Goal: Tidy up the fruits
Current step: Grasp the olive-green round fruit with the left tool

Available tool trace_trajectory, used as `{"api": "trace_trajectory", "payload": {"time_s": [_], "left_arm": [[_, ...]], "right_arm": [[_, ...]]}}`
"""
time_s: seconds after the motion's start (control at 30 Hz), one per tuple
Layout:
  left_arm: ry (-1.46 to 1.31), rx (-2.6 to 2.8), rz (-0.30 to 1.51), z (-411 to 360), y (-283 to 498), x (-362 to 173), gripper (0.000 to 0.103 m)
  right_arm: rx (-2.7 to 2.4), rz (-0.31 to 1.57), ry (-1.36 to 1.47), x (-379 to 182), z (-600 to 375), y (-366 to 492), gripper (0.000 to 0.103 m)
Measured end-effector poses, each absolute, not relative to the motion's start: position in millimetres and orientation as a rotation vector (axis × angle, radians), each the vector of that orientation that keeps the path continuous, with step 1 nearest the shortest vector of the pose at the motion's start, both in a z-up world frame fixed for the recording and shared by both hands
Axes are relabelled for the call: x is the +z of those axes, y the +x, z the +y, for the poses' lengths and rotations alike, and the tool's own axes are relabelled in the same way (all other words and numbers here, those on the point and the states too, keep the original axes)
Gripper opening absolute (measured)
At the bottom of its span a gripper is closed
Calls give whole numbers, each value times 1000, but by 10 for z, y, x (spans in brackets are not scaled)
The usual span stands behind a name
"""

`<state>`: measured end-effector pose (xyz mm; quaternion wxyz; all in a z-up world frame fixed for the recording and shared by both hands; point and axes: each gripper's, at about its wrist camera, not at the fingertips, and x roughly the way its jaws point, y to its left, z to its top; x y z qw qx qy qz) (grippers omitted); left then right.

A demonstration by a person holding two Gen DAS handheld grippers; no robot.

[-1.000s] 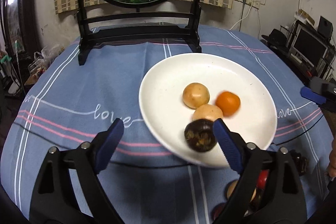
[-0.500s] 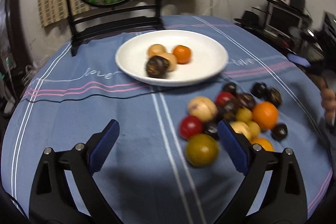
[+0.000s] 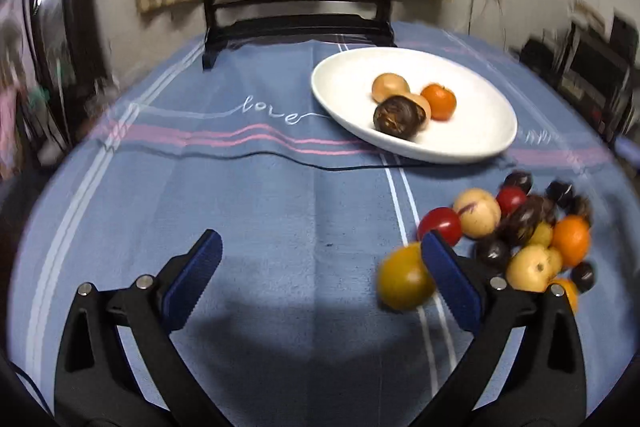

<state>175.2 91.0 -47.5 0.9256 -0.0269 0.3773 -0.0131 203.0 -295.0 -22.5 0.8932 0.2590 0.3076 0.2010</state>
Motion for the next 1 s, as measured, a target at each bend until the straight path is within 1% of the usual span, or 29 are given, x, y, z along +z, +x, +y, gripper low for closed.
{"api": "trace_trajectory", "payload": {"time_s": [0.07,0.17,0.27,0.4,0.5,0.53,0.57,0.6,0.67,0.7,0.73,0.87,1.0], "left_arm": [[-72,-73,772,900,1712,-488,101],[42,-76,797,710,1729,-540,101],[91,-76,807,623,1749,-576,101],[72,-40,784,688,1767,-546,101],[131,28,737,664,1822,-524,100],[150,28,742,638,1847,-548,96],[159,18,758,617,1872,-574,87],[162,2,779,598,1901,-610,83],[160,-25,812,585,1938,-665,63],[150,-34,819,594,1949,-676,58],[131,-45,831,614,1970,-689,50],[97,-72,853,650,2027,-728,41],[96,-79,854,647,2050,-739,40]], "right_arm": [[423,637,535,-219,-2942,2025,101],[418,647,533,-235,-2932,2039,101],[415,657,537,-255,-2927,2050,101],[416,663,535,-270,-2910,2052,101],[414,684,526,-309,-2866,2070,101],[414,694,522,-322,-2851,2077,101],[416,703,520,-330,-2837,2084,101],[416,705,518,-330,-2832,2087,101],[416,701,516,-321,-2832,2086,101],[416,699,516,-318,-2832,2084,101],[417,700,516,-318,-2831,2085,101],[423,718,504,-336,-2799,2092,101],[435,730,467,-358,-2726,2075,101]]}}
